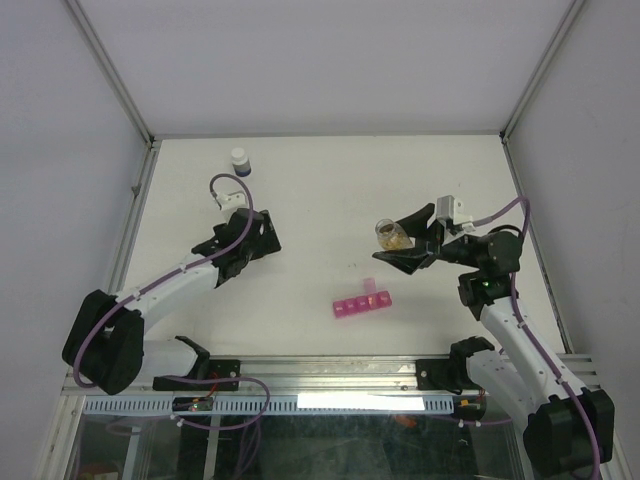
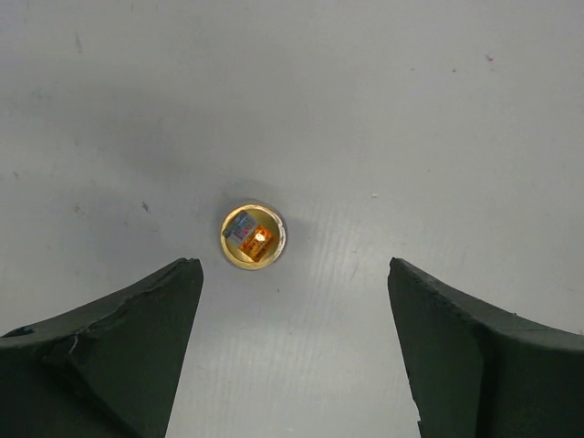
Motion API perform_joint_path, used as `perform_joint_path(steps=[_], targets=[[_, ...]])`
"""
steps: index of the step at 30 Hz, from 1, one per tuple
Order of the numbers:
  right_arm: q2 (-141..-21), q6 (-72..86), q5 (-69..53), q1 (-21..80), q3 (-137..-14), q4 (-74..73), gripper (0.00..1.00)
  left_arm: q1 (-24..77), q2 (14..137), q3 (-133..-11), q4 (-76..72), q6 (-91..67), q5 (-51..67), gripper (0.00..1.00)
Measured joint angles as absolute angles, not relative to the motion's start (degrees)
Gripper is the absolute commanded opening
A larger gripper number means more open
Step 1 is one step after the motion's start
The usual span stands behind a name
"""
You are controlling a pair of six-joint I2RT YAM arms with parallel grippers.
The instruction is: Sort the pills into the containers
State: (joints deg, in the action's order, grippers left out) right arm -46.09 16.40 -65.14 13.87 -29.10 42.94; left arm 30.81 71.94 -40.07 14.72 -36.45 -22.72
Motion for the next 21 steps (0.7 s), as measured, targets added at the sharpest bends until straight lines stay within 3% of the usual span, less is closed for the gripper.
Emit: perform_joint_path(steps=[10,14,21], targets=[[-47.4,13.4,-65.3,13.7,-29.1,38.6,0.0,30.8,85.1,-45.2,17.4,-35.0,-28.6,0.72],[-47.4,13.0,-65.3,13.7,-29.1,38.1,0.0,30.8,88.1,-45.7,18.0,-34.9,-28.8,0.58],[-47.5,12.8,-65.4,13.5,-29.1,37.7,0.0,30.8,91.1,-46.5,18.4,-34.8,-28.7,0.56]])
